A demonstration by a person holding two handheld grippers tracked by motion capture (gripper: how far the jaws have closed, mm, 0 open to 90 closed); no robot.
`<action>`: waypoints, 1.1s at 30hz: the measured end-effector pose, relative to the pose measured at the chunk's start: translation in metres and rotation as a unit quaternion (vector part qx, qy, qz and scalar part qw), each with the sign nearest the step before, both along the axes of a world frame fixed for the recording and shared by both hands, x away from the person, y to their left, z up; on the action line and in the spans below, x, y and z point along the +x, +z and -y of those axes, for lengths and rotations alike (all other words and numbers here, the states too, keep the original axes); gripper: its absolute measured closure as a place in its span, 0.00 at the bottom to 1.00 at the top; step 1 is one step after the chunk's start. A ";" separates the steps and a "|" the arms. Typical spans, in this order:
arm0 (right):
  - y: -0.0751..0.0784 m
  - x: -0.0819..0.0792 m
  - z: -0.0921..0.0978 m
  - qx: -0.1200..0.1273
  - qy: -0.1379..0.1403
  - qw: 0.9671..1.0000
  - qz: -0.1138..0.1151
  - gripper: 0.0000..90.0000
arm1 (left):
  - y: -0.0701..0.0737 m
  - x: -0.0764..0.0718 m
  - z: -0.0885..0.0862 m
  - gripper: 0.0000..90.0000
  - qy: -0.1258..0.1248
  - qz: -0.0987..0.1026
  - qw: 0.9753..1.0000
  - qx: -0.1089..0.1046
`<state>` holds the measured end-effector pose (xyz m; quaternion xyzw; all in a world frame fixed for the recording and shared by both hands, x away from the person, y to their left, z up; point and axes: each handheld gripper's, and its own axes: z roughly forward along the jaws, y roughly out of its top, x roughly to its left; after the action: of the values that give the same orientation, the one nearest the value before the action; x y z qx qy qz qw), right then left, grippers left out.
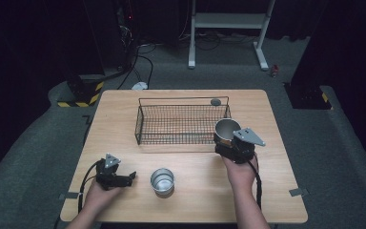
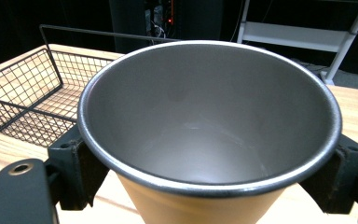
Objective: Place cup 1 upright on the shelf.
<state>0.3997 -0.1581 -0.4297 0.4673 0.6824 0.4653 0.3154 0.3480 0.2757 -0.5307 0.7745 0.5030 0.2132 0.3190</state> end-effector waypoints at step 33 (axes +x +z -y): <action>0.018 0.034 -0.024 0.012 0.012 1.000 -0.002 0.15 | 0.000 0.000 0.000 0.01 -0.001 -0.001 1.000 -0.003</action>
<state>0.4334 -0.1339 -0.4121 0.4639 0.6825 0.4764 0.3032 0.3483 0.2753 -0.5309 0.7741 0.5030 0.2107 0.3215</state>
